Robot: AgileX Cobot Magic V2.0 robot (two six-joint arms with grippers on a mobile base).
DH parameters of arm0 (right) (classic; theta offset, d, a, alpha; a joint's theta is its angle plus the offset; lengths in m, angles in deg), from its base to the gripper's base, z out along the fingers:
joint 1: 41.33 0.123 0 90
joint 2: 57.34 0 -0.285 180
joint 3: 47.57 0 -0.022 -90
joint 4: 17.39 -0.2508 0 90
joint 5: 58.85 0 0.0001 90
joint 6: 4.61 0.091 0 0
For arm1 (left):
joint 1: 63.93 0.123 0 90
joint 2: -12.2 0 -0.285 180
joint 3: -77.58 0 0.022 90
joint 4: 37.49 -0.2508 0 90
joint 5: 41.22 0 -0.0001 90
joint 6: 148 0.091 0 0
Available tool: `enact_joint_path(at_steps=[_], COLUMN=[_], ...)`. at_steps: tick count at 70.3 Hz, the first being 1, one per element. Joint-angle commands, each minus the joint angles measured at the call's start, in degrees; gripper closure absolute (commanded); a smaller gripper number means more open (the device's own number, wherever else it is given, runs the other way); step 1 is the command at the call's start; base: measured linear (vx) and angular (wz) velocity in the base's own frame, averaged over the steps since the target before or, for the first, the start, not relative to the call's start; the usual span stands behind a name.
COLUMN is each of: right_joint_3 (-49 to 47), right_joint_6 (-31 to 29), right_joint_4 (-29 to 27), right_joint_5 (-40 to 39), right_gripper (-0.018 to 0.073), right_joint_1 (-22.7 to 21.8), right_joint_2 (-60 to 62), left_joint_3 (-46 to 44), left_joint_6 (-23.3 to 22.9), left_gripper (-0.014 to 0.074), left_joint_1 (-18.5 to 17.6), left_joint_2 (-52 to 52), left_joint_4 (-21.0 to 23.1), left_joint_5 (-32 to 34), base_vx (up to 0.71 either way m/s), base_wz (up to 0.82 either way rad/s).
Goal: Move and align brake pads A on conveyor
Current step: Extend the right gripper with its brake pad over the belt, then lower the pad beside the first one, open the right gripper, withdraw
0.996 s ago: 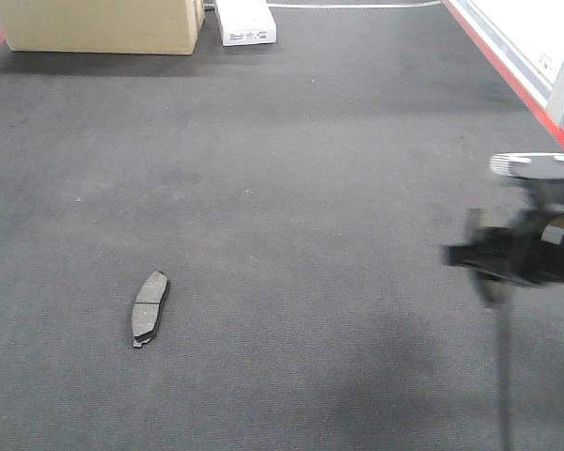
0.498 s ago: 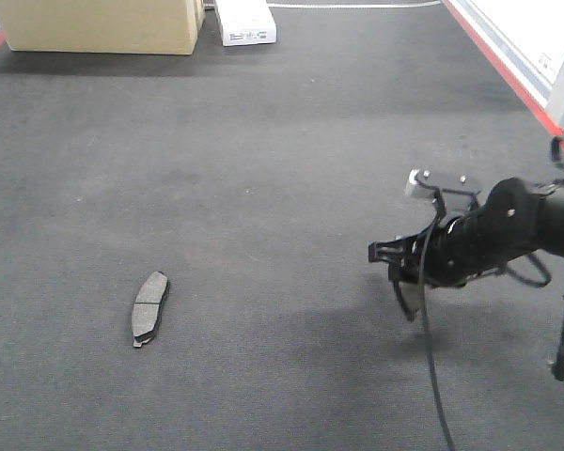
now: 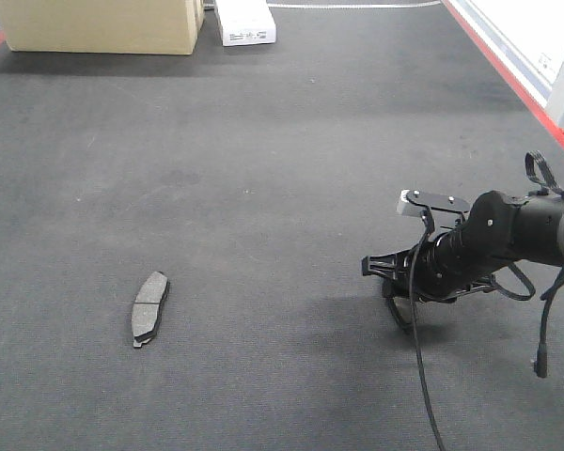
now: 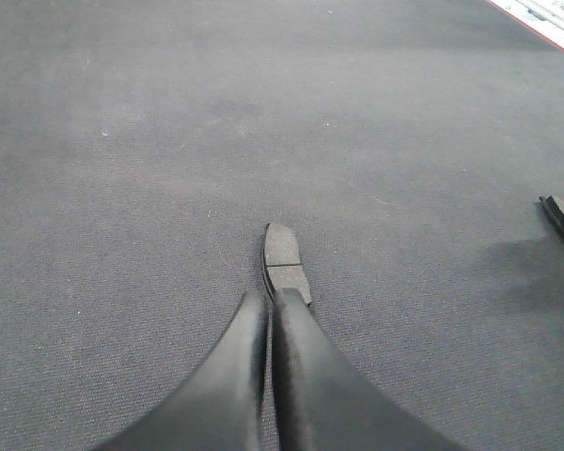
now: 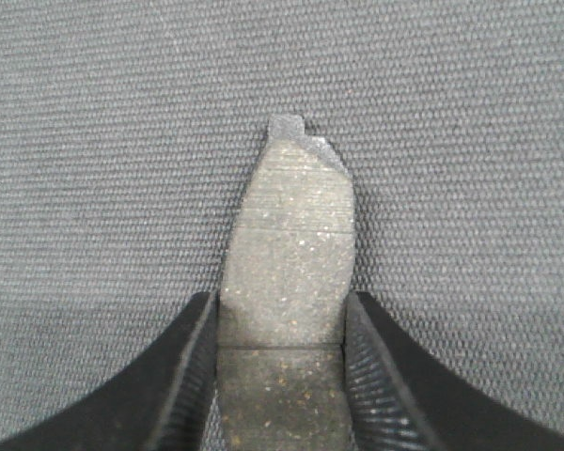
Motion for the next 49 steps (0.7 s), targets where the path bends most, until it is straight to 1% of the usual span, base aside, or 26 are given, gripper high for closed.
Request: enact_joint_path(at_steps=[1, 5, 10, 17, 20, 35, 42, 49], right_joint_3=[-1.32, -1.32, -1.32, -1.32, -1.32, -1.32, -1.32, -1.32], right_joint_6=[0.00, 0.00, 0.00, 0.00, 0.00, -1.27, -1.27, -1.27], right_joint_4=[-1.01, -1.68, -2.35, -2.88, -2.88, -1.93, 0.21, 3.62], right_joint_5=[-1.36, -1.36, -1.62, -1.88, -1.81, -0.23, 1.49, 2.92], right_gripper=[0.0419, 0.0364, 0.0274, 0.0192, 0.0174, 0.0171, 0.0181, 0.0205], right_joint_1=[-0.04, -0.04, -0.04, -0.04, -0.04, -0.10, -0.10, -0.10], right_joint_2=[2.06, 2.06, 2.06, 2.52, 3.10, 9.83, 14.70, 19.78], left_joint_3=[-1.20, -1.20, -1.20, -1.20, -1.20, -1.20, -1.20, -1.20], left_joint_6=[-0.09, -0.09, -0.09, -0.09, -0.09, -0.09, -0.09, -0.09], left_gripper=[0.0602, 0.0602, 0.0602, 0.0602, 0.0602, 0.0602, 0.0602, 0.0602], left_joint_1=[-0.41, -0.41, -0.41, -0.41, -0.41, -0.41, -0.41, -0.41], left_joint_2=[-0.43, -0.43, -0.43, -0.43, -0.43, -0.43, -0.43, -0.43], left_joint_4=[-0.10, -0.10, -0.10, -0.10, -0.10, -0.10, -0.10, -0.10], left_joint_5=[3.69, 3.69, 3.69, 3.69, 3.69, 3.69, 3.69, 3.69], base_vx=[0.00, 0.00, 0.00, 0.00, 0.00, 0.00, 0.00, 0.00], base_wz=[0.00, 0.00, 0.00, 0.00, 0.00, 0.00, 0.00, 0.00])
